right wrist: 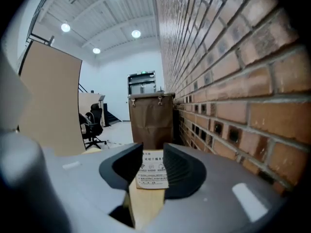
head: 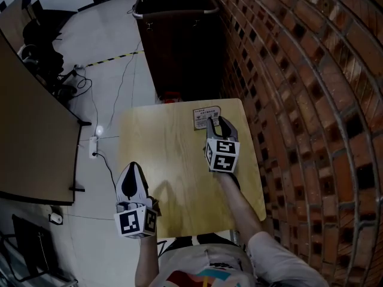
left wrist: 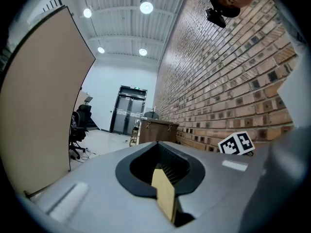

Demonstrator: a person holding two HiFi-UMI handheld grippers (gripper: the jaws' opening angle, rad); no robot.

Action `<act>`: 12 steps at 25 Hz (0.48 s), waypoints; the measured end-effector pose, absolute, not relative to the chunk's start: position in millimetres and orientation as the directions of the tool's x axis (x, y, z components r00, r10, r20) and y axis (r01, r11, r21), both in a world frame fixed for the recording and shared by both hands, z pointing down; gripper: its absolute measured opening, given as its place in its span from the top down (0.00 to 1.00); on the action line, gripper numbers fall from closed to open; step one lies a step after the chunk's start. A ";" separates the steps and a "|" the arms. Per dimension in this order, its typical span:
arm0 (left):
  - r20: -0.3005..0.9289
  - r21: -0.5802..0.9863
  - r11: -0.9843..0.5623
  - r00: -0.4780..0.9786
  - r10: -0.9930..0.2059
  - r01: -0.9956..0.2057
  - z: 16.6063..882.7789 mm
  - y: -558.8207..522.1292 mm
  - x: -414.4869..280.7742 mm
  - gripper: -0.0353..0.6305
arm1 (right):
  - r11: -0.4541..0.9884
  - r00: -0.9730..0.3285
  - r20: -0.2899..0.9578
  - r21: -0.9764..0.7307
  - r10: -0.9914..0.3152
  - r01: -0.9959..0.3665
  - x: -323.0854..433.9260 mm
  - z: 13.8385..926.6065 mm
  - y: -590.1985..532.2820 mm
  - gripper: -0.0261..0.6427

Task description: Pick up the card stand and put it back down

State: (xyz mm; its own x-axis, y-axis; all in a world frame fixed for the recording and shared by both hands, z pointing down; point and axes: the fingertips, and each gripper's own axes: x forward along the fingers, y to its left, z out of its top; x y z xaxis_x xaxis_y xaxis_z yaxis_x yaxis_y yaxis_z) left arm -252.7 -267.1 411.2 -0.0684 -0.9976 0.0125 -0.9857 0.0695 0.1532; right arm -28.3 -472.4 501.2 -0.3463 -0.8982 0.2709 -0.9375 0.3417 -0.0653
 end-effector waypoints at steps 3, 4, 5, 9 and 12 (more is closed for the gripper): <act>-0.025 0.140 0.051 -0.055 -0.998 -0.989 396.5 -258.7 -243.1 0.94 | 0.377 -0.388 0.142 -0.098 -0.911 -0.921 -18.1 447.8 -433.0 0.96; -0.034 0.134 0.044 -0.049 -0.998 -0.990 392.2 -254.7 -239.9 0.94 | 0.396 -0.407 0.095 -0.118 -0.908 -0.911 -14.8 429.3 -415.0 0.96; -0.041 0.126 0.034 -0.040 -0.998 -0.991 389.0 -250.5 -236.5 0.94 | 0.416 -0.426 0.048 -0.144 -0.904 -0.898 -11.0 411.6 -395.2 0.96; -0.085 0.091 0.000 -0.008 -0.996 -0.996 376.6 -244.1 -222.2 0.94 | 0.451 -0.446 -0.074 -0.214 -0.892 -0.866 11.1 363.0 -326.3 0.96; -0.104 0.071 -0.021 0.014 -0.994 -0.997 369.8 -242.4 -213.0 0.94 | 0.462 -0.455 -0.086 -0.240 -0.886 -0.854 20.1 360.2 -294.5 0.96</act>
State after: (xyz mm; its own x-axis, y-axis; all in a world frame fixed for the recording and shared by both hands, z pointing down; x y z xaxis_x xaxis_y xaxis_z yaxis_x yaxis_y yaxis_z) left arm -213.0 -242.4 369.8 0.0136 -0.9945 -0.1040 -0.9972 -0.0211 0.0715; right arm 20.1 -294.5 360.2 -0.4553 -0.8861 -0.0864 -0.8538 0.4621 -0.2399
